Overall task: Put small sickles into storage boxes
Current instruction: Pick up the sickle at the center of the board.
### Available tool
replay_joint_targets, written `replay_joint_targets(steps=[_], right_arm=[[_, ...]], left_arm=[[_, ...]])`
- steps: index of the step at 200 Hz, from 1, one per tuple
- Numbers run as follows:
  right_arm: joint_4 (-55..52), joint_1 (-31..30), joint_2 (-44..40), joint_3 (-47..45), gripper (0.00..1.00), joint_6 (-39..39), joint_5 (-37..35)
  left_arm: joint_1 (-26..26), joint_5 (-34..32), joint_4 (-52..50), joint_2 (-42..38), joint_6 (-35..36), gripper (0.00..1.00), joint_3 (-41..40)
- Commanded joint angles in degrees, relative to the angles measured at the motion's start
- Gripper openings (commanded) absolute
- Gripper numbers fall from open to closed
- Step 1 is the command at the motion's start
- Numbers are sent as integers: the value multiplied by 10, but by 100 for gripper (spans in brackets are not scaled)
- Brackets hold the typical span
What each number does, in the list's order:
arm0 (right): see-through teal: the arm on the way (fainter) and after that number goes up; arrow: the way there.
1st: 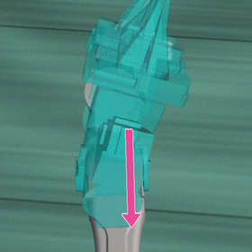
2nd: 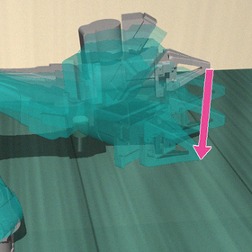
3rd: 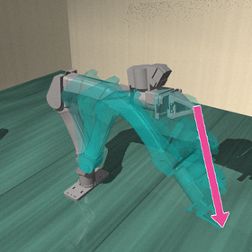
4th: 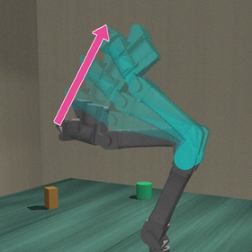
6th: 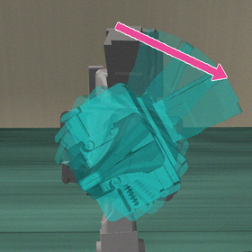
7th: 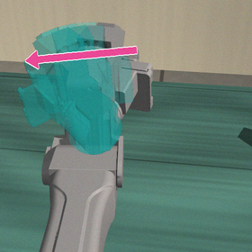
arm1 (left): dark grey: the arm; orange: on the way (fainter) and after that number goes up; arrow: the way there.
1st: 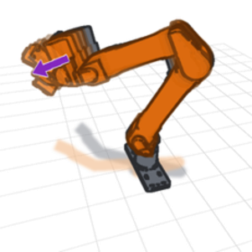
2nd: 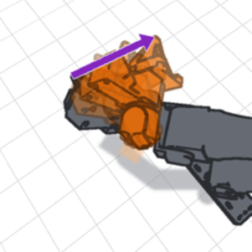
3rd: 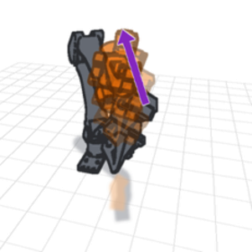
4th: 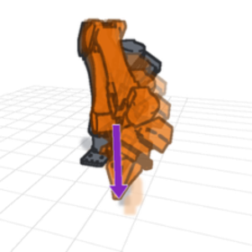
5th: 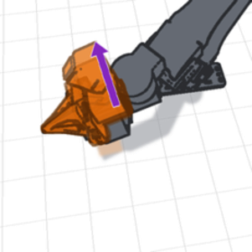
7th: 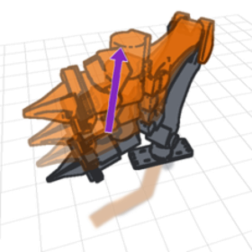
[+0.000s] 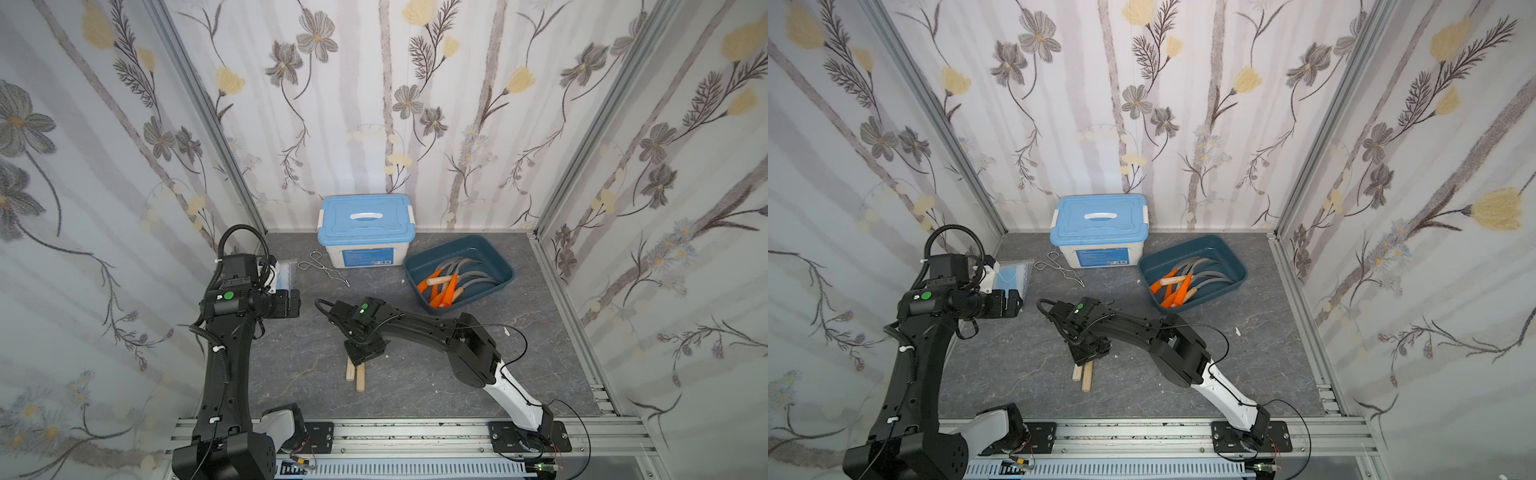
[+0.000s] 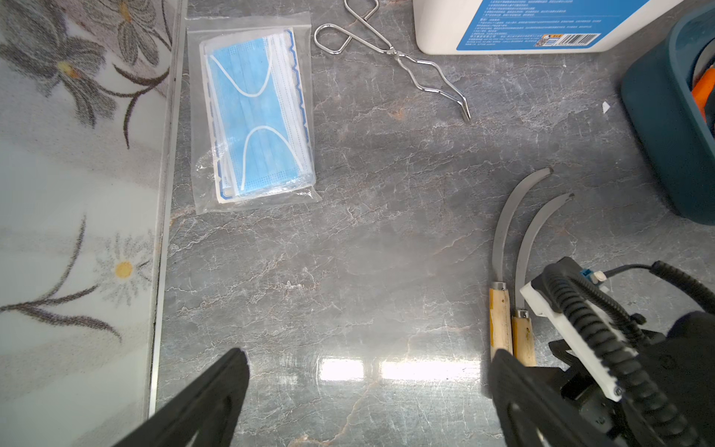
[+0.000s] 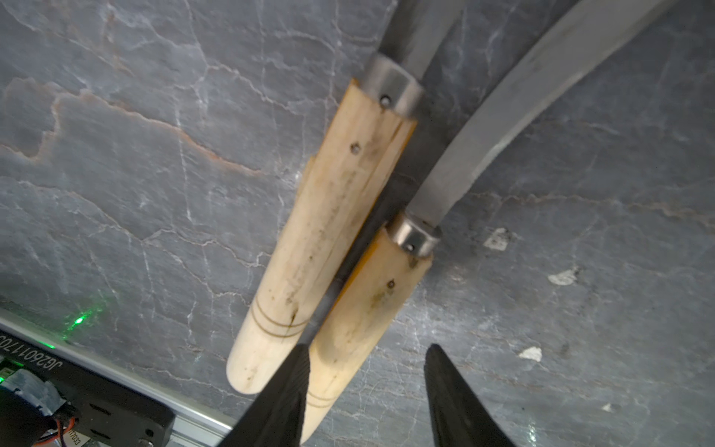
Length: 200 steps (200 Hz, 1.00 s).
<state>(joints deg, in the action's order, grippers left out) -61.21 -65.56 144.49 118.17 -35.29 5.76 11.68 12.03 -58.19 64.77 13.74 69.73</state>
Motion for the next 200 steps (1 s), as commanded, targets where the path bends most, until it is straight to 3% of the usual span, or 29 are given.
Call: replay_joint_targets(steps=[1,128,200], right_arm=[[-4,0,9,10,51,9,8],[-64,5,16,4,50,14,-45],[-33,10,9,-14,43,20,-13]], left_arm=[[1,-1,-5,0,13,100,2],[1,-7,7,7,18,100,-1],[0,-11,11,10,21,100,-4]])
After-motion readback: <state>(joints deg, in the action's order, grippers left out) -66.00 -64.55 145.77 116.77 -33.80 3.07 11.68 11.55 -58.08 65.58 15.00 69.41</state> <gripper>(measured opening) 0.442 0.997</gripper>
